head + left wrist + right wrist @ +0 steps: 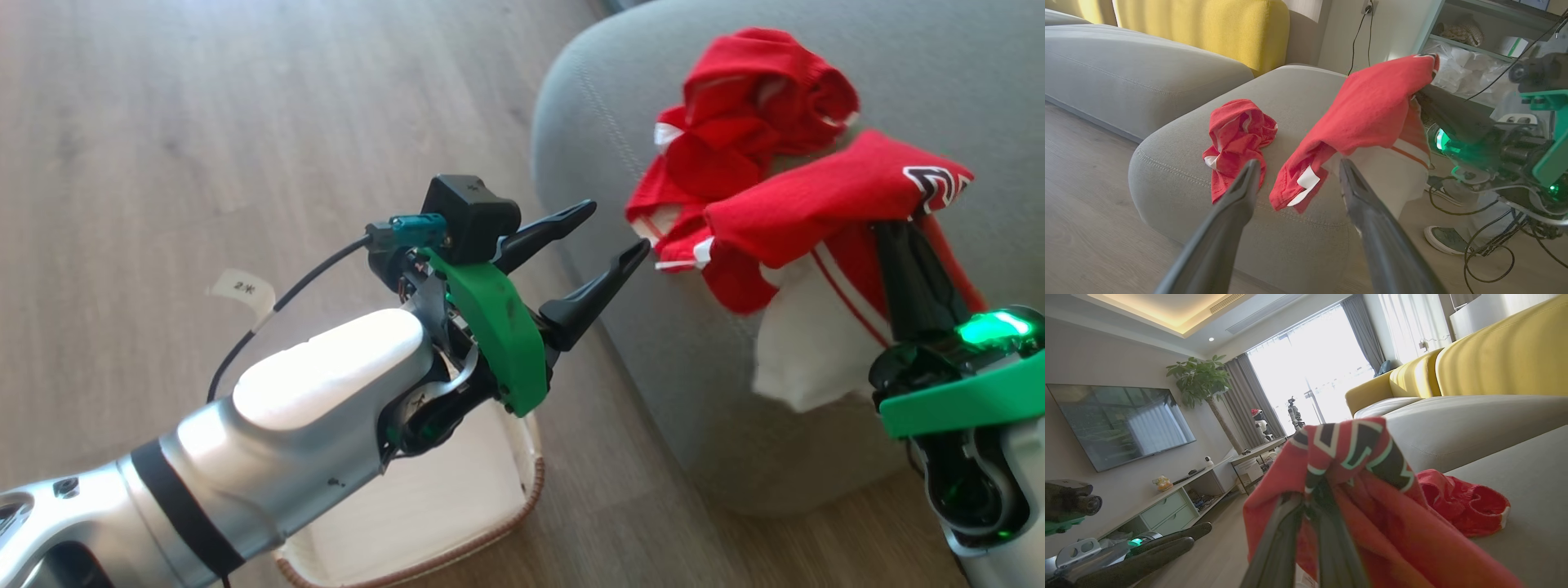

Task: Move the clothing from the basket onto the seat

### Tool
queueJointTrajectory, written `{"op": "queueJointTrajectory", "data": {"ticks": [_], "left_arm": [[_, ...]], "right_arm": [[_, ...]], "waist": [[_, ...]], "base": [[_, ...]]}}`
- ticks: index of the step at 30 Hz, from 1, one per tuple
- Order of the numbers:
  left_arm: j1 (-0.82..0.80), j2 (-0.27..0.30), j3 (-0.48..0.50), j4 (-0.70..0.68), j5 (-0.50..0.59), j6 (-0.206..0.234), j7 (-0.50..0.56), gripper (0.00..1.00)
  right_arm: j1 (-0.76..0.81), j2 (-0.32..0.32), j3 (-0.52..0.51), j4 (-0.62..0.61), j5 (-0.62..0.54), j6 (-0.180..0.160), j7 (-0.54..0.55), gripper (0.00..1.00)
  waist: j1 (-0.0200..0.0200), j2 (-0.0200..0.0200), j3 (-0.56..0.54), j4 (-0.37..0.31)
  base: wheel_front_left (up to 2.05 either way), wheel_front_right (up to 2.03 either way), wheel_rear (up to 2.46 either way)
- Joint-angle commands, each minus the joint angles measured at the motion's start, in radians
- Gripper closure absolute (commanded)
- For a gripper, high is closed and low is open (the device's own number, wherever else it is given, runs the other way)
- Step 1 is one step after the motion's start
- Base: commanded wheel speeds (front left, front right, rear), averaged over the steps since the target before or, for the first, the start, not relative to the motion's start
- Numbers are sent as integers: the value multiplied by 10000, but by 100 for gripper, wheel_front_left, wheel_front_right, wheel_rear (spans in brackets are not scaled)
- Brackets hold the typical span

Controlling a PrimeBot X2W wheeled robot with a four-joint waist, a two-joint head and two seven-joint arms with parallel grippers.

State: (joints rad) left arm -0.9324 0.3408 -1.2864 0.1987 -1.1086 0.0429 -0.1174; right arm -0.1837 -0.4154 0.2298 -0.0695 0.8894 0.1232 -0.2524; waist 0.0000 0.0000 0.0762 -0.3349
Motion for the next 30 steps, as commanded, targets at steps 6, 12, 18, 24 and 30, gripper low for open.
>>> {"op": "queueJointTrajectory", "data": {"ticks": [6,12,18,24,30], "left_arm": [[-363,297,364,-313,235,-32,-132,0],[-481,317,327,-384,411,-33,-53,0],[-558,318,306,-423,533,-40,-43,0],[-511,305,289,-420,604,-63,-125,0],[-571,301,263,-503,768,-36,-110,0]], "right_arm": [[279,-1,-212,-833,-169,75,-93,100],[546,168,-461,-1129,-269,75,-93,100],[582,281,-548,-1317,-405,75,-93,100],[514,263,-612,-1389,-516,75,-93,100],[14,181,-651,-969,-564,75,89,100]], "waist": [[0,0,436,-903],[0,0,703,-1241],[0,0,864,-1373],[0,0,915,-1369],[0,0,1121,-1258]], "base": [[0,0,0],[0,0,0],[0,0,0],[0,0,0],[0,0,0]]}}
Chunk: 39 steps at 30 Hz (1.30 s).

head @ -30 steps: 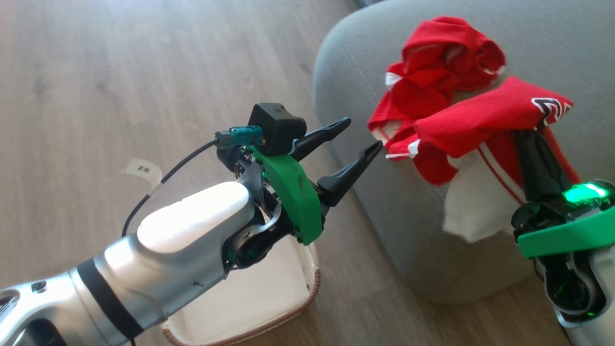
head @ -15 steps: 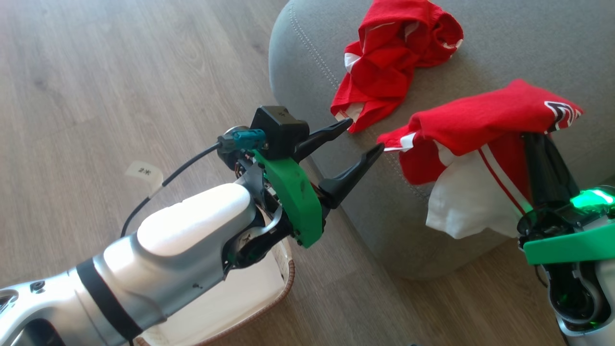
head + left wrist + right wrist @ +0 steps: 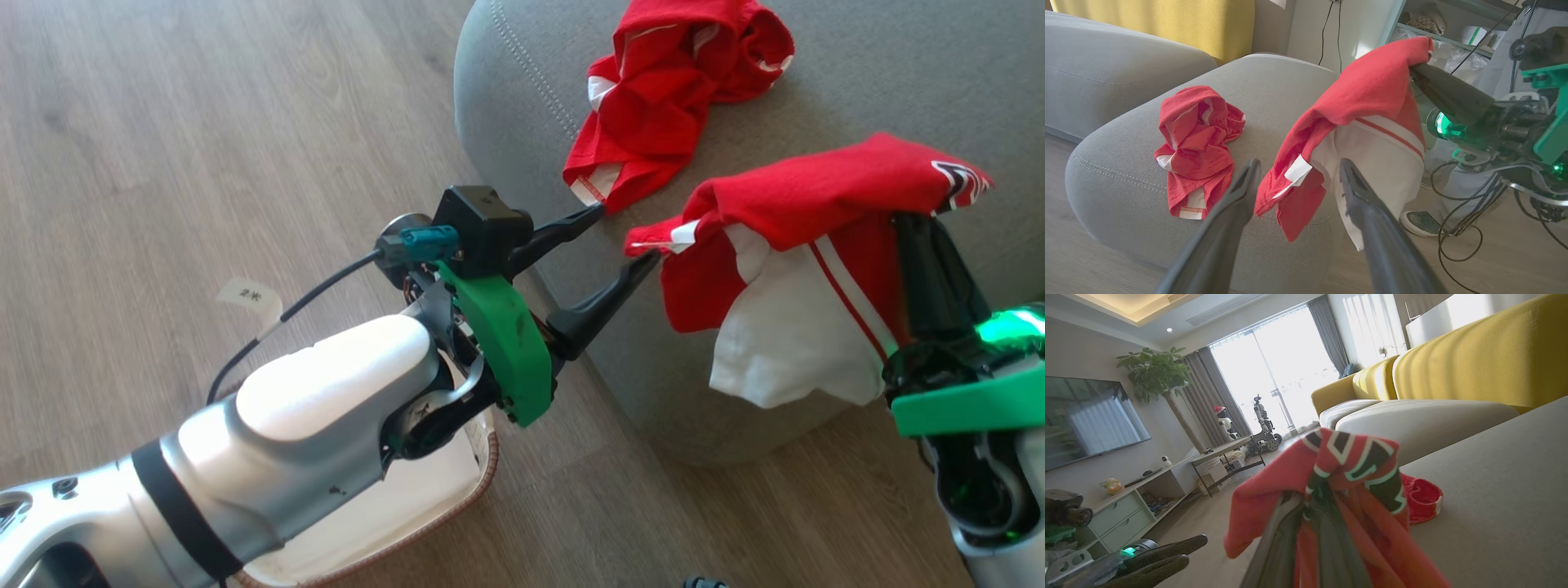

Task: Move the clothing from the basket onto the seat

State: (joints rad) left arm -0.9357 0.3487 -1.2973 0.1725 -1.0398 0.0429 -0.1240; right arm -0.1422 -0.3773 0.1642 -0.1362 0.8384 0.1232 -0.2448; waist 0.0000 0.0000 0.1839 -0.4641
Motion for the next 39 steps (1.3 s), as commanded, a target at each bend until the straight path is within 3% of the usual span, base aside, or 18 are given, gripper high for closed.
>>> {"op": "queueJointTrajectory", "data": {"ticks": [1,12,25,39], "left_arm": [[-568,228,368,-266,119,-34,-34,0],[-1053,414,376,-519,433,-7,162,0],[-1879,656,371,-989,846,-68,608,0],[-2451,776,359,-1539,1185,-42,1015,0]], "right_arm": [[-567,-186,-23,-205,-50,75,87,100],[-2874,-503,-619,938,-111,75,881,100],[-5071,-1765,-2322,2506,-26,75,1476,100],[-7945,-2833,-2910,5056,38,75,2268,100]], "waist": [[0,0,110,59],[0,0,1318,550],[0,0,3062,1262],[0,0,4592,1981]], "base": [[0,0,0],[0,0,0],[0,0,0],[0,0,0]]}}
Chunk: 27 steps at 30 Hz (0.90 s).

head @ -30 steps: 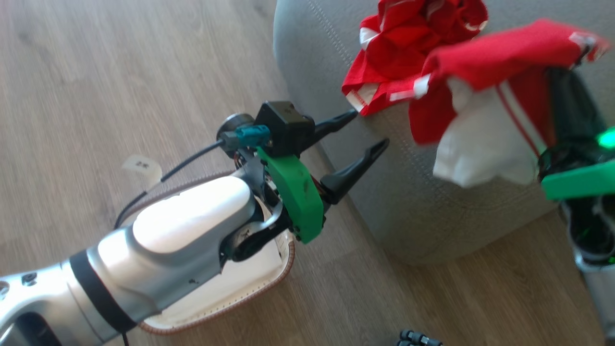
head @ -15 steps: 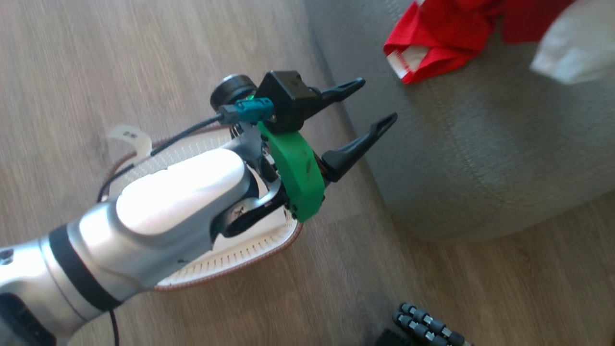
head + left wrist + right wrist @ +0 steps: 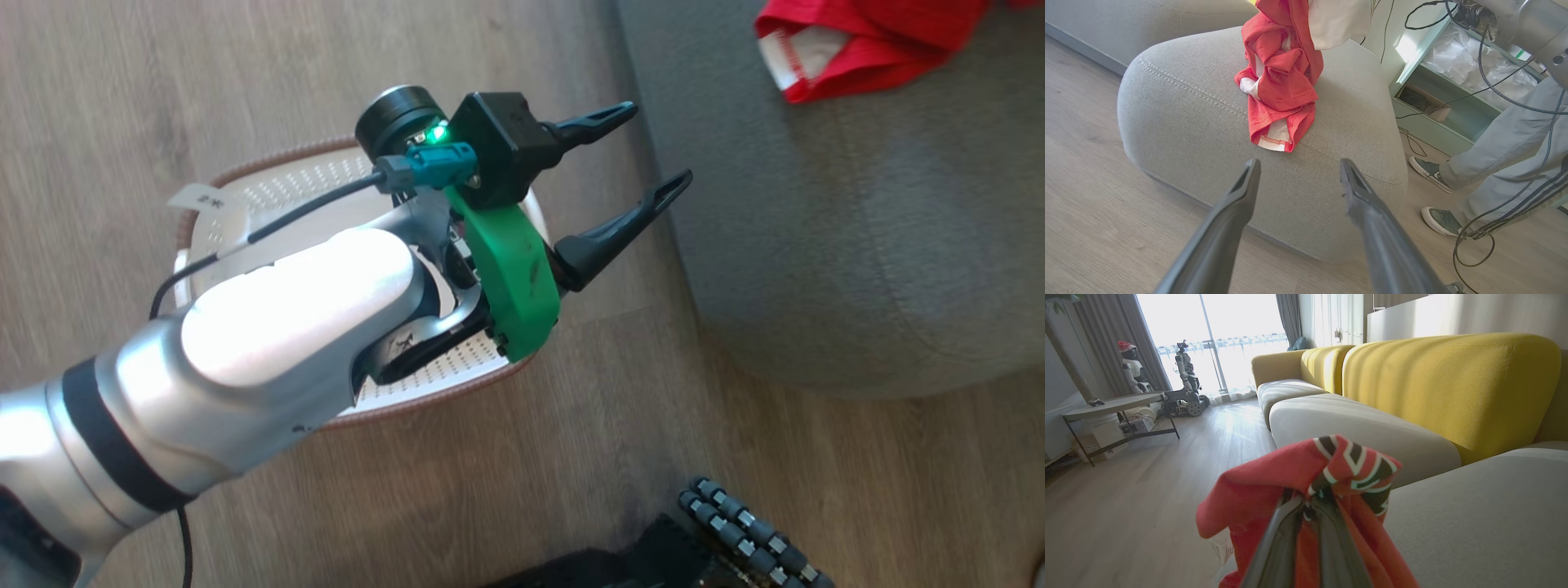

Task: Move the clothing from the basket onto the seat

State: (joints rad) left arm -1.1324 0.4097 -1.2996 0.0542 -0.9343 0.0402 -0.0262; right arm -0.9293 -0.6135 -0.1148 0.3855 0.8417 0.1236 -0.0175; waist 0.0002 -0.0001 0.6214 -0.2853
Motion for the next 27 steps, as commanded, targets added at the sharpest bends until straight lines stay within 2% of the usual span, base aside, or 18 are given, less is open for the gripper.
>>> {"op": "queueJointTrajectory", "data": {"ticks": [1,11,15,16,17,18,19,27], "left_arm": [[-498,181,384,-373,138,-12,38,0],[-578,220,436,-432,128,-22,-23,0],[-567,215,480,-416,85,-23,-98,0],[-557,209,487,-404,72,-26,-119,0],[-544,205,493,-389,57,-29,-140,0],[-532,201,499,-372,43,-31,-158,0],[-522,194,504,-353,31,-31,-176,0],[-363,135,513,-181,-41,-31,-351,0]], "right_arm": [[-174,-526,-93,75,-96,71,45,100],[-510,-348,1080,2825,-1540,71,2026,100],[-702,-369,1206,3643,-1898,71,2947,100],[-760,-347,1201,3720,-1911,71,3041,91],[-795,-336,1246,3764,-1943,71,3157,63],[-823,-331,1291,3780,-1974,71,3230,28],[-853,-308,1306,3778,-1960,71,3274,0],[-730,-120,1497,3583,-1634,71,3687,0]], "waist": [[-2,1,293,238],[-2,1,527,561],[-2,1,458,670],[-2,1,429,683],[-2,1,395,687],[-2,1,361,686],[-2,1,321,683],[-2,1,-187,591]], "base": [[0,0,0],[0,0,0],[0,0,0],[0,0,0],[0,0,0],[0,0,0],[0,0,0],[0,0,0]]}}
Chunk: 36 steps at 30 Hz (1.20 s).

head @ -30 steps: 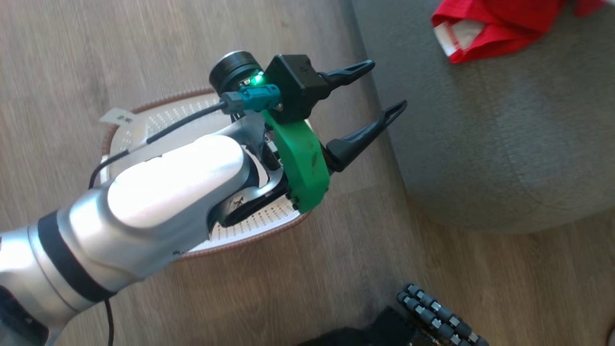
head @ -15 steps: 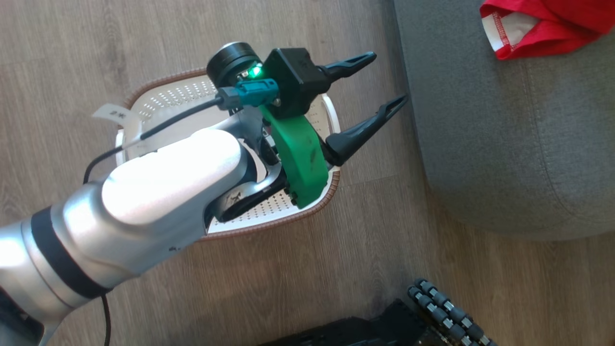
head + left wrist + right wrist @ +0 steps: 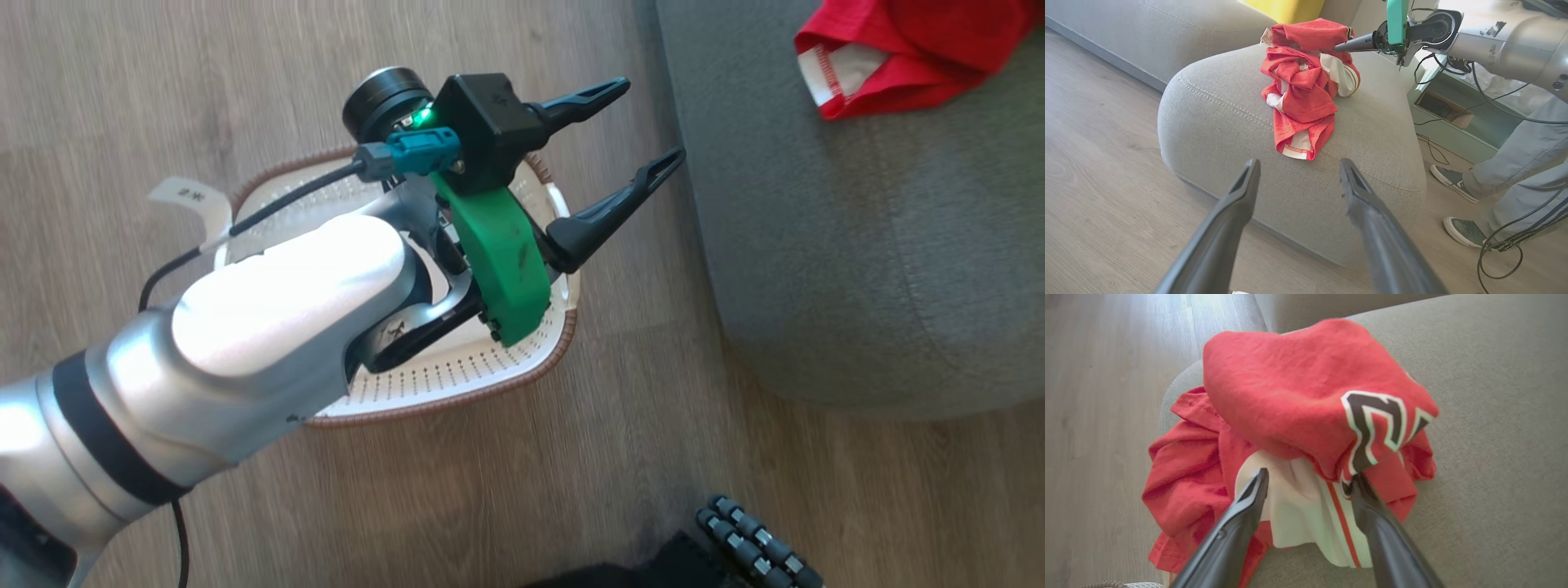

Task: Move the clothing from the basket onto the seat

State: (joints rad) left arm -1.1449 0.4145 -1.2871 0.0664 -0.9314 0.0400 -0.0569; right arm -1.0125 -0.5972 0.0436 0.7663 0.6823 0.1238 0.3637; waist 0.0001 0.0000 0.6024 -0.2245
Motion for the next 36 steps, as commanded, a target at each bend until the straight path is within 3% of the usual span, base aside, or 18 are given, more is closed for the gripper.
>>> {"op": "queueJointTrajectory", "data": {"ticks": [1,11,22,36], "left_arm": [[-193,81,386,-280,-87,-25,-73,0],[403,190,539,7,-433,110,-534,0],[1123,492,834,168,-888,371,-1047,0],[2026,1026,1587,252,-1436,829,-1717,0]], "right_arm": [[169,-263,-32,-290,36,69,-13,0],[1338,-548,545,-1904,780,69,483,0],[2363,-274,792,-4015,885,69,253,0],[4181,265,262,-6235,299,69,-1142,0]], "waist": [[-1,0,-107,-36],[-1,0,-1449,-205],[-1,0,-2625,-167],[-1,0,-3813,694]], "base": [[0,0,0],[0,0,0],[0,0,0],[0,0,0]]}}
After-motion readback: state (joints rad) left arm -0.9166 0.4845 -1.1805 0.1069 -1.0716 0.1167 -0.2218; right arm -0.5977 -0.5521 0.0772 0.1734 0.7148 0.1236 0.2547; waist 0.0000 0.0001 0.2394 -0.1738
